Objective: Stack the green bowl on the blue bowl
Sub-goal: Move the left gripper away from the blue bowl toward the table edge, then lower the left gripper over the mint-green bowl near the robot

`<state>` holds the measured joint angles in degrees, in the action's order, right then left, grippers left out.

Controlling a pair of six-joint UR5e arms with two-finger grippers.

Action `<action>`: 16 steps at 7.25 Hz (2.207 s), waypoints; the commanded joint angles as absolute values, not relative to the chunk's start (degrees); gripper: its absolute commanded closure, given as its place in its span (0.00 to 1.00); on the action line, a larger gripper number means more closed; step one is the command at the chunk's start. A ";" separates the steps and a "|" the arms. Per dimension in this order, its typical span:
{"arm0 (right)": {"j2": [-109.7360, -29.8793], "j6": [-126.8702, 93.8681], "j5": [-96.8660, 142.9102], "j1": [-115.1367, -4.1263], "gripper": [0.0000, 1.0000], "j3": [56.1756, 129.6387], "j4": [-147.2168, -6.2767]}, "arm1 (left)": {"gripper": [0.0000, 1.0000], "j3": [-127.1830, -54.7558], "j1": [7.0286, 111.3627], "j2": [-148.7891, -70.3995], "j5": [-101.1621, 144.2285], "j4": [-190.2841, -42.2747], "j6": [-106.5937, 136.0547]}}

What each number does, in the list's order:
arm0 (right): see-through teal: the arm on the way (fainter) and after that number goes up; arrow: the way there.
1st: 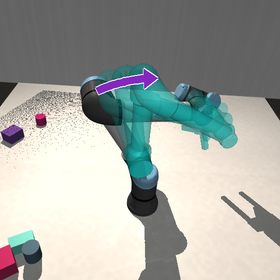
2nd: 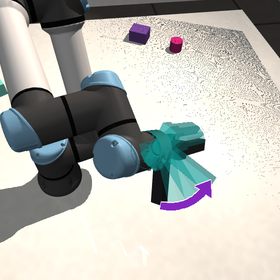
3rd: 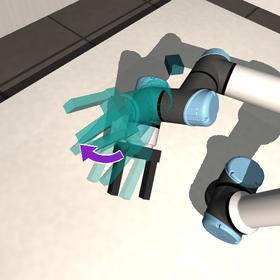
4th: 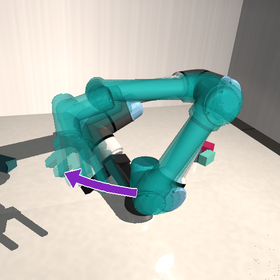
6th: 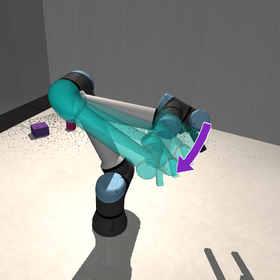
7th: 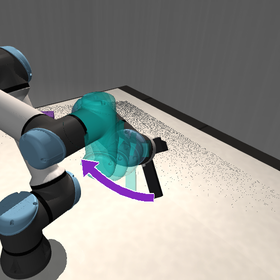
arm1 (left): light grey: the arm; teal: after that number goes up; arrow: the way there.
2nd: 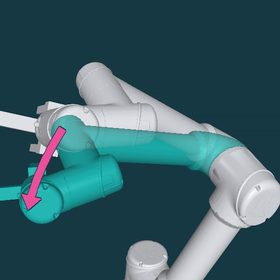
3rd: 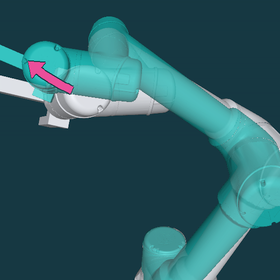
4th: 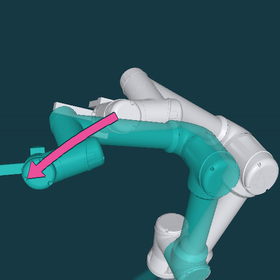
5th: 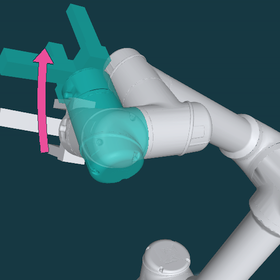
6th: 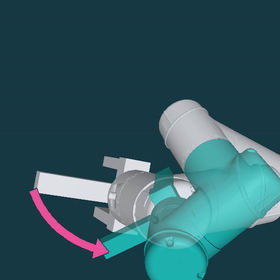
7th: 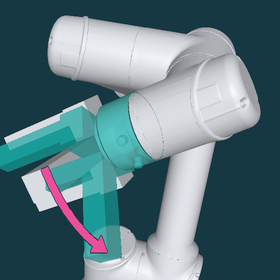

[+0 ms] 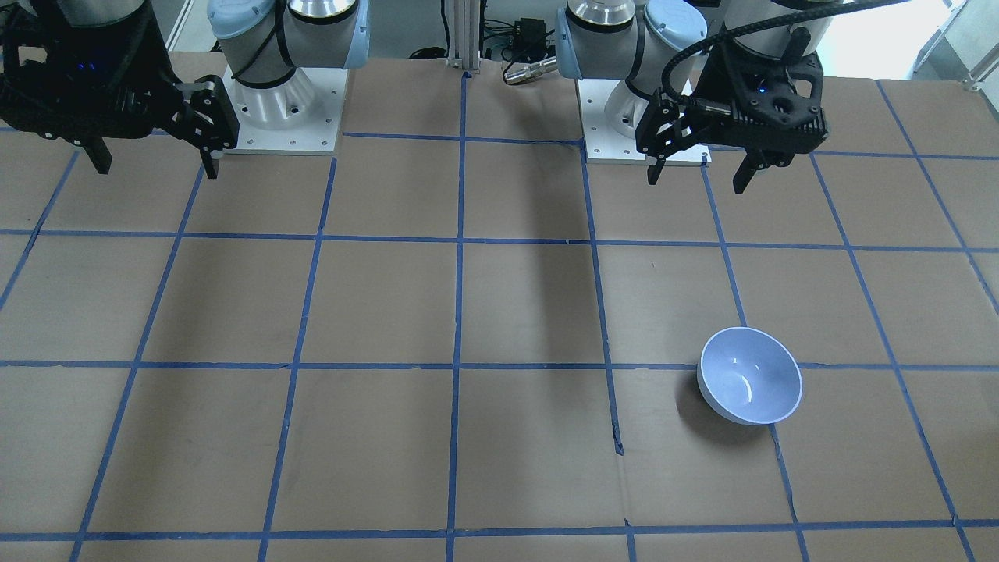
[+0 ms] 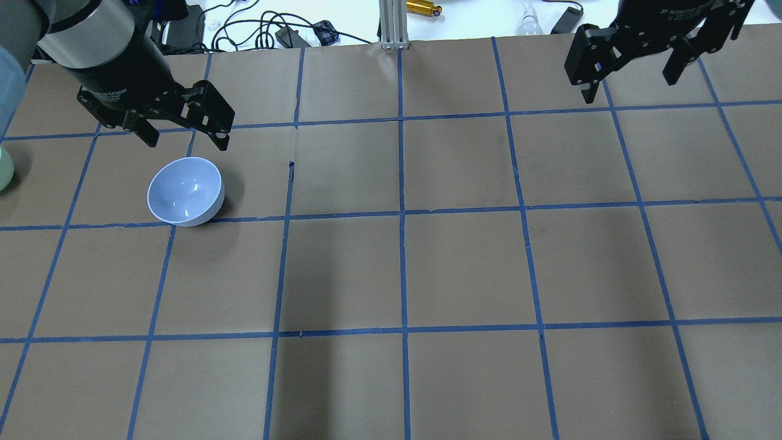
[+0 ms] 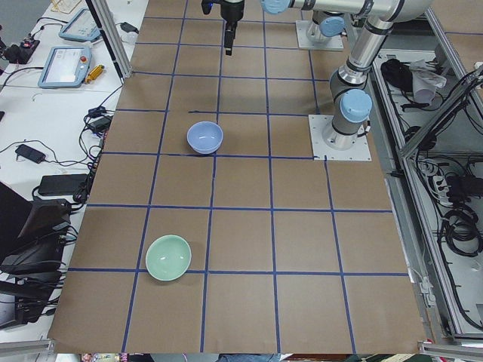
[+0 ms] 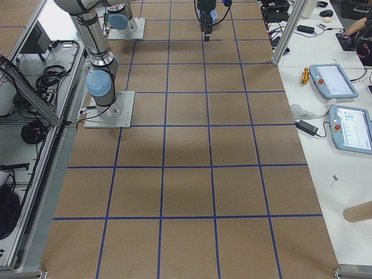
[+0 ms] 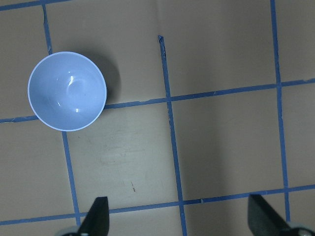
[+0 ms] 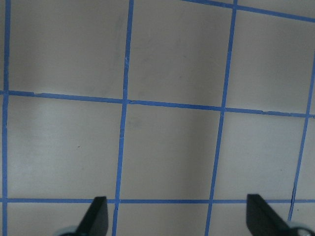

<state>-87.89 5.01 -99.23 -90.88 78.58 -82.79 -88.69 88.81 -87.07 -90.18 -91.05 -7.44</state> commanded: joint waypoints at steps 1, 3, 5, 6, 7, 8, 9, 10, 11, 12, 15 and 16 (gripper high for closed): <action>-87.89 5.01 -99.23 -90.88 0.00 78.57 -82.79 | 0.00 -88.68 88.77 -87.10 -90.18 -91.05 -7.47; -87.89 5.01 -99.23 -90.88 0.00 78.57 -82.79 | 0.00 -89.47 83.89 -87.36 -90.44 -91.58 -22.46; -87.89 5.01 -99.23 -90.88 0.00 78.57 -82.79 | 0.00 -90.78 71.08 -88.23 -89.57 -91.58 -35.44; -87.89 5.01 -99.23 -90.88 0.00 78.57 -82.79 | 0.00 -91.14 66.58 -89.55 -89.47 -91.06 -43.60; -87.89 5.01 -99.23 -90.88 0.00 78.57 -82.79 | 0.00 -90.88 62.62 -91.30 -89.47 -89.92 -51.34; -87.89 5.01 -99.23 -90.88 0.00 78.57 -82.79 | 0.00 -91.05 58.23 -93.75 -89.39 -86.00 -59.68; -87.89 5.01 -99.23 -90.88 0.00 78.57 -82.79 | 0.00 -90.36 52.96 -97.00 -89.47 -83.17 -71.60; -87.89 5.01 -99.23 -90.88 0.00 78.57 -82.79 | 0.00 -90.00 48.65 -100.69 -89.21 -76.97 -77.90; -87.89 5.01 -99.23 -90.88 0.00 78.57 -82.79 | 0.00 -89.13 45.38 -104.46 -86.60 -73.51 -84.92; -87.89 5.01 -99.23 -90.88 0.00 78.57 -82.79 | 0.00 -86.16 43.52 -108.33 -86.66 -72.69 -91.86; -87.89 5.01 -99.23 -90.88 0.00 78.57 -82.79 | 0.00 -74.39 41.41 -120.10 -89.38 -72.60 -106.21; -87.89 5.01 -99.23 -90.88 0.00 78.57 -82.79 | 0.00 -70.96 40.35 -124.15 -88.86 -71.38 -109.22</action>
<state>-87.89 5.01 -99.23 -90.88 78.58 -82.79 -75.34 41.69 -119.19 -89.11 -72.34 -104.74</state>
